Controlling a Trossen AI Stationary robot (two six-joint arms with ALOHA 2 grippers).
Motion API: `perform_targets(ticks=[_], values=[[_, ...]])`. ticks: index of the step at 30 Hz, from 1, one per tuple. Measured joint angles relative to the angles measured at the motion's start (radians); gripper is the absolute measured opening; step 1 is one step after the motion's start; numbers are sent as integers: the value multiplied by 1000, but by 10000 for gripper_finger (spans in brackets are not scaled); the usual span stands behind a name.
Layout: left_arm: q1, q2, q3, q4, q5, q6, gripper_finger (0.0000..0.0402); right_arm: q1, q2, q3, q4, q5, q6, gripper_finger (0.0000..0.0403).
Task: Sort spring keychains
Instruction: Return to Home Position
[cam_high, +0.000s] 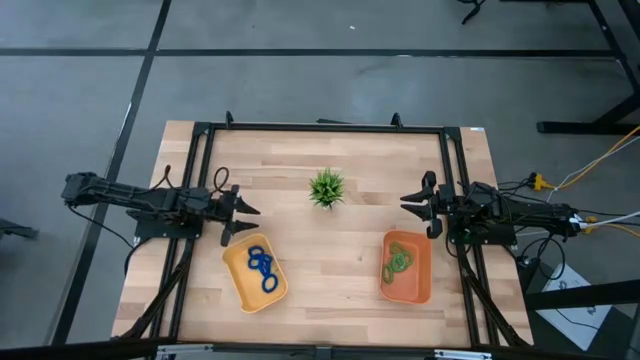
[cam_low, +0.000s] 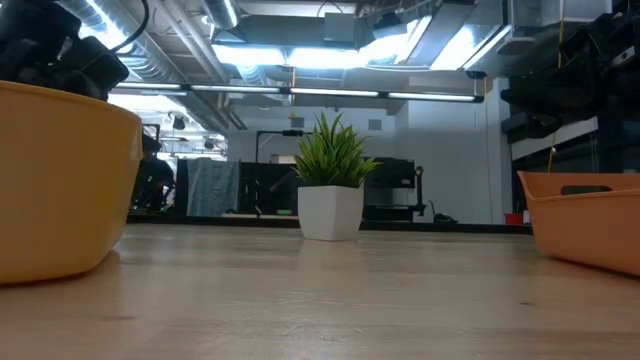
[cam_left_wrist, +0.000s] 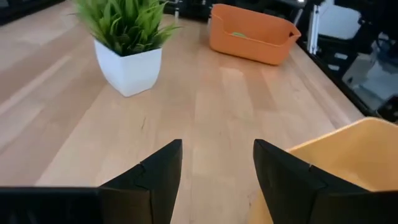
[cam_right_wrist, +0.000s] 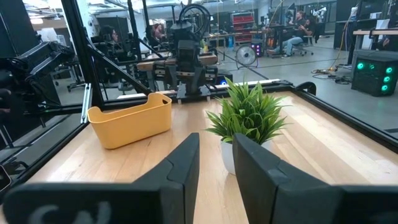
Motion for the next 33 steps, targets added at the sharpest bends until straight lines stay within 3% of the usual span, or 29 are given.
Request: perform_targets(ticks=[9,33], values=[[0,0,0,3,-24,-178,194,1,0,0,0,0,0,97],[0,0,0,27,-149,-165,194,34,0,0,0,0,0,97]])
